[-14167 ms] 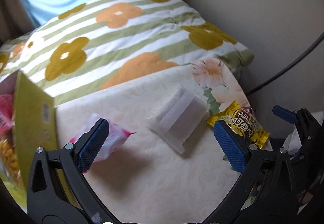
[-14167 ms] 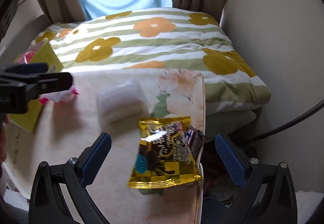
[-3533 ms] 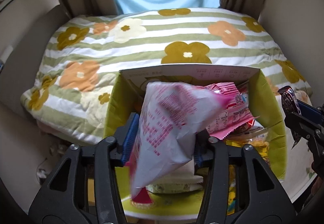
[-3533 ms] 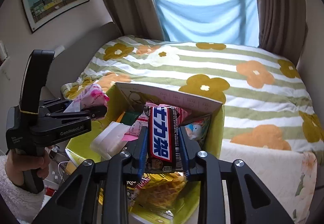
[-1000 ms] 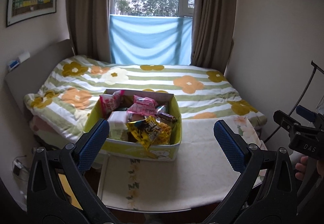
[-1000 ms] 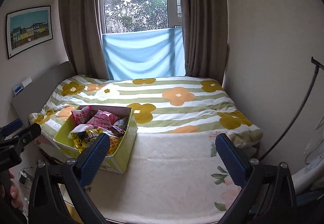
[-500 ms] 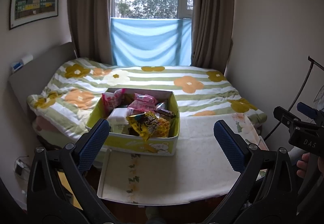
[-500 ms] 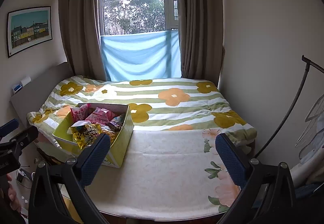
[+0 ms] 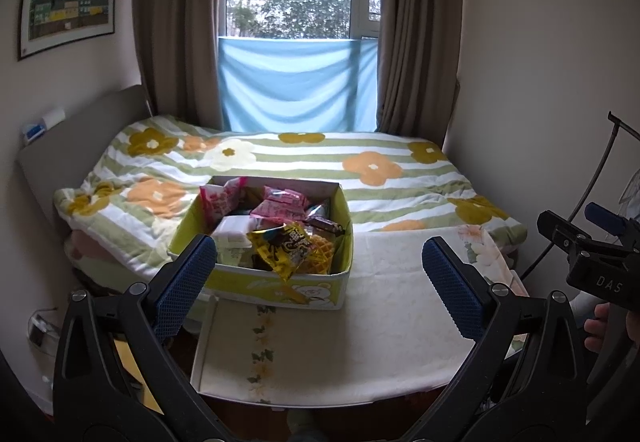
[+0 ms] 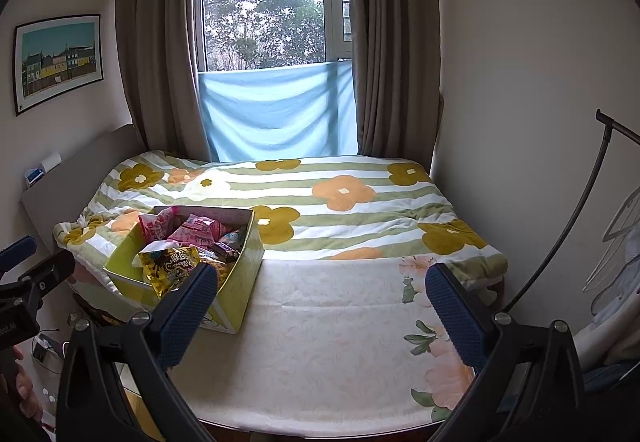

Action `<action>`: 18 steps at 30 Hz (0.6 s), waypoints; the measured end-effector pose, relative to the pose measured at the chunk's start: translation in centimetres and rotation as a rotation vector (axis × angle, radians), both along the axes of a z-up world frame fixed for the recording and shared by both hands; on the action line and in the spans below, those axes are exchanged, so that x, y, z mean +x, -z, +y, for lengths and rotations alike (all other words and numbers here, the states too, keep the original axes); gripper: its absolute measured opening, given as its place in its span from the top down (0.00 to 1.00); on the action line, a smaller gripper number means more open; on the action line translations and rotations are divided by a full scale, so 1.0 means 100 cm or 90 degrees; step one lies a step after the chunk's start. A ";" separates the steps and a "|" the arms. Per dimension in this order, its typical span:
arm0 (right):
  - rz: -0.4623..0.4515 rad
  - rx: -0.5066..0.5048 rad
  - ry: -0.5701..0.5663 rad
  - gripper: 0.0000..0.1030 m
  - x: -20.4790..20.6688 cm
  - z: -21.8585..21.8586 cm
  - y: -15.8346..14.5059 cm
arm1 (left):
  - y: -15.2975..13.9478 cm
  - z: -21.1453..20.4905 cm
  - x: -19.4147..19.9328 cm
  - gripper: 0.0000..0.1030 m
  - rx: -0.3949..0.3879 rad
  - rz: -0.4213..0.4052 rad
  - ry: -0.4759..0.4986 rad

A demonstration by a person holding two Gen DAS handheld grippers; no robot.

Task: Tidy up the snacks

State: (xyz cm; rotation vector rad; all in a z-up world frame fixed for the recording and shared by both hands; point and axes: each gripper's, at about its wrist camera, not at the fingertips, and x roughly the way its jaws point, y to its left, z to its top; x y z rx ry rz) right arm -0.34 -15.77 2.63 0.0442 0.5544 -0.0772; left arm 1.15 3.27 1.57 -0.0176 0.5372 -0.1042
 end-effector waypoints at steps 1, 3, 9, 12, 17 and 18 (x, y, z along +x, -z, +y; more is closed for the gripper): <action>0.000 0.000 0.000 0.00 0.000 0.000 0.000 | 0.000 -0.001 0.000 0.00 0.001 0.000 0.000; -0.001 0.000 0.000 0.00 0.000 0.000 -0.001 | 0.000 -0.001 0.000 0.00 0.000 -0.001 -0.001; -0.002 0.003 0.003 0.00 0.003 -0.002 -0.002 | -0.001 -0.002 0.002 0.00 0.002 -0.001 -0.003; -0.002 0.004 0.003 0.00 0.004 -0.002 -0.002 | -0.001 -0.002 0.002 0.00 0.003 -0.002 -0.004; -0.001 0.004 0.004 0.00 0.005 -0.003 -0.003 | -0.001 -0.002 0.002 0.00 0.002 -0.002 -0.004; 0.000 0.003 0.005 0.00 0.005 -0.002 -0.003 | -0.001 -0.003 0.003 0.00 0.002 -0.001 -0.004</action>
